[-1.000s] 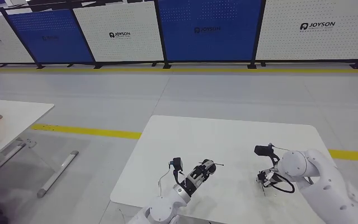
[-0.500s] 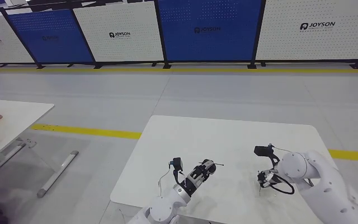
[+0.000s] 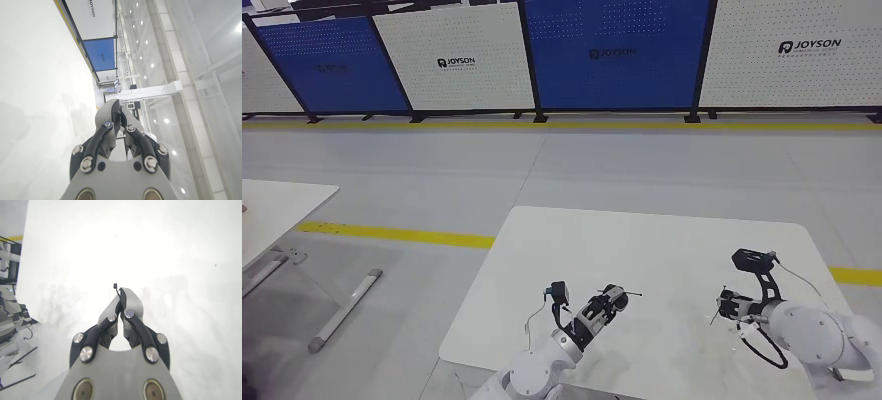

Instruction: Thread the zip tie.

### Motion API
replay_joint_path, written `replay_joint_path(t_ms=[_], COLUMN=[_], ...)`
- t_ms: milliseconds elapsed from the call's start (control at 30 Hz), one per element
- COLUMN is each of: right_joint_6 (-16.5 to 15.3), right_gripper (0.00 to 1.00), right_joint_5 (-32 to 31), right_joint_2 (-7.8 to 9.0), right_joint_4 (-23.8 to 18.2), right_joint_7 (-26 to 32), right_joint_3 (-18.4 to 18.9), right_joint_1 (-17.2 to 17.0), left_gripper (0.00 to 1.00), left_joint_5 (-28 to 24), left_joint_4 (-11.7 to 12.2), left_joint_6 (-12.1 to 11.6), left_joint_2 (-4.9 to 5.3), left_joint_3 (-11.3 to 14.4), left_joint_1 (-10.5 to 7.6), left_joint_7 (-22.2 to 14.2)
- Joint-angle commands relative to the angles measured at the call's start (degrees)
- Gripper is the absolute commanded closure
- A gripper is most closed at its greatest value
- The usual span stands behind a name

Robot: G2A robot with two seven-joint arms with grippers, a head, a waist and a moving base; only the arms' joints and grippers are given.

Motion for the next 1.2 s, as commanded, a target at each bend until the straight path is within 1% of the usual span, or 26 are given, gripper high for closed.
replay_joint_path(t_ms=[0,367,433,533,633,700,1067,1100,1133,1167], right_joint_6=[0.0,0.0,0.0,0.0,0.0,0.0,0.0,0.0,0.0,0.0], right_gripper=[1.00,1.00,1.00,1.00,1.00,1.00,1.00,1.00,1.00,1.00], right_joint_5=[-1.0,-1.0,-1.0,-1.0,-1.0,-1.0,-1.0,-1.0,-1.0,-1.0], right_joint_2=[0.00,0.00,0.00,0.00,0.00,0.00,0.00,0.00,0.00,0.00], right_joint_4=[-1.1,-1.1,-1.1,-1.1,-1.1,-1.1,-1.1,-1.1,-1.1,-1.1], right_joint_7=[-1.2,-1.2,-1.2,-1.2,-1.2,-1.2,-1.2,-1.2,-1.2,-1.2], right_joint_3=[0.8,0.8,0.8,0.8,0.8,0.8,0.8,0.8,0.8,0.8], right_joint_1=[-2.0,-2.0,-2.0,-2.0,-2.0,-2.0,-2.0,-2.0,-2.0,-2.0], left_gripper=[1.00,1.00,1.00,1.00,1.00,1.00,1.00,1.00,1.00,1.00], left_joint_5=[0.0,0.0,1.3,8.9,18.3,22.9,23.1,24.3,24.0,23.2], left_joint_4=[0.0,0.0,-0.2,-0.3,-2.0,-2.1,-2.2,-1.8,-1.4,-0.9], left_joint_6=[0.0,0.0,-0.6,-4.1,-4.2,-4.2,-4.1,-4.1,-4.2,-4.2], left_joint_2=[0.00,0.00,0.01,0.08,0.13,0.29,0.30,0.29,0.21,0.15], left_joint_3=[0.0,0.0,-0.2,-0.4,-0.1,0.3,0.3,0.1,0.6,0.6], left_joint_1=[0.00,0.00,-0.21,-0.05,0.28,0.79,0.75,0.50,0.46,-0.07], left_joint_7=[0.0,0.0,1.0,4.9,9.1,9.6,9.6,10.6,10.3,9.9])
